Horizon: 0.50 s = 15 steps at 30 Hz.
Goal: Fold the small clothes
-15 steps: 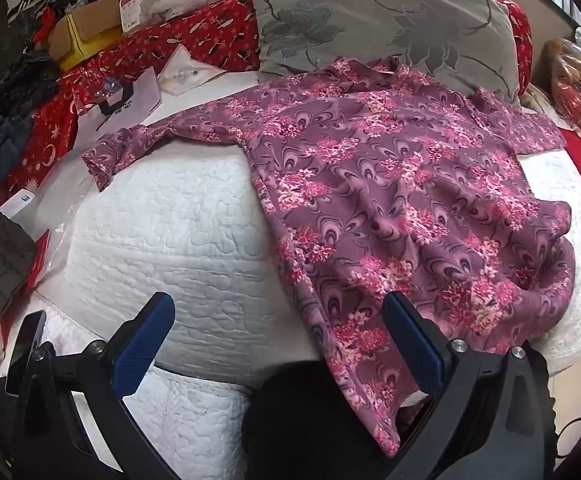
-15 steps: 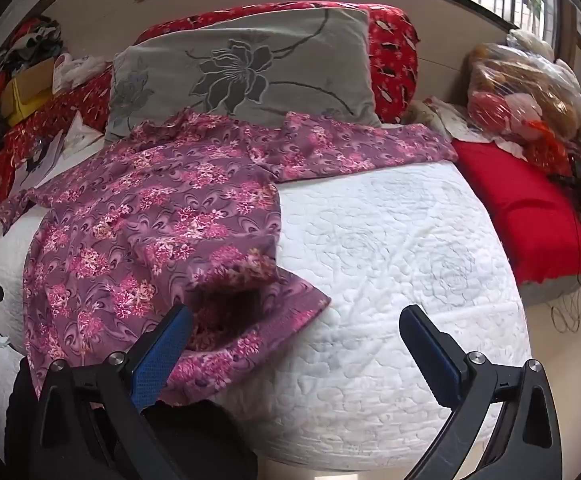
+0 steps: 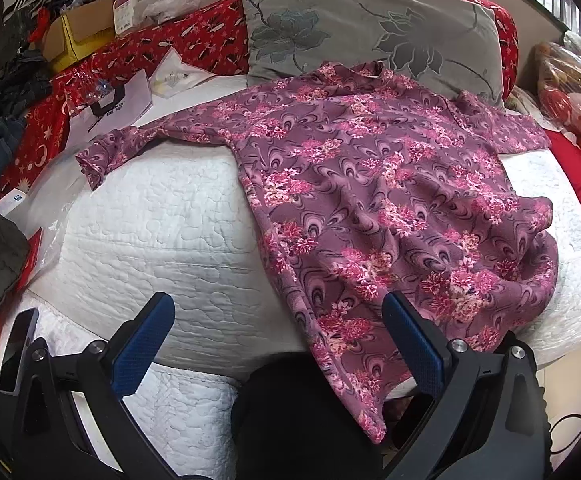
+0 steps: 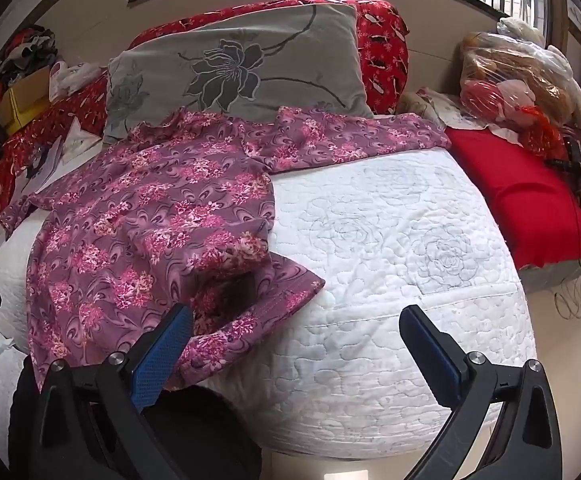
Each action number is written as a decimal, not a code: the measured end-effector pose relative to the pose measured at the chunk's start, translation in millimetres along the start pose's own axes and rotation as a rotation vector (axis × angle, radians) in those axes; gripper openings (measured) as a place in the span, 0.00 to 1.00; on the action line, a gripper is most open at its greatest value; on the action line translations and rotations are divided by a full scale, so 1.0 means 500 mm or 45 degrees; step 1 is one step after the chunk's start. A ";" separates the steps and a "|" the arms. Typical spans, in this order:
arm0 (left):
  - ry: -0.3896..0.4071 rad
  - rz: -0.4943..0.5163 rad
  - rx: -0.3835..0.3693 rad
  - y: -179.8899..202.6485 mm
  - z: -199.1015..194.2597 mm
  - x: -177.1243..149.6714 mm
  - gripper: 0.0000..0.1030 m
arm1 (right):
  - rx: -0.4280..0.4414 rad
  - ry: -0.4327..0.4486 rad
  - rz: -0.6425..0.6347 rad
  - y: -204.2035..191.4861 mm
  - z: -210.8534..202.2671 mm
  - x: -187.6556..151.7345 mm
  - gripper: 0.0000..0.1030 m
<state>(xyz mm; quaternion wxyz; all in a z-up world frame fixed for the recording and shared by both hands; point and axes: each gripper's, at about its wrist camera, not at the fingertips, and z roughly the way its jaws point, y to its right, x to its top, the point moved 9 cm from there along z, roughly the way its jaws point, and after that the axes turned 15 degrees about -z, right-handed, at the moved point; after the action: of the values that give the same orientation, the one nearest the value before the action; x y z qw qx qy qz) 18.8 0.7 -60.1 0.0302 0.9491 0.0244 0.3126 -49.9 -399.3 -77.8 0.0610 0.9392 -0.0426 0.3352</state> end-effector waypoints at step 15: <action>-0.003 0.009 -0.034 0.019 -0.001 0.004 1.00 | 0.011 0.013 0.011 0.003 0.005 0.008 0.99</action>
<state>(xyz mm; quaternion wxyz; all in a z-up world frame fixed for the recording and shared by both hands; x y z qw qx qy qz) 20.2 -8.7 -58.0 0.0418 0.9491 0.0168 0.3117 -45.4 -401.1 -77.4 0.0559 0.9376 -0.0449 0.3403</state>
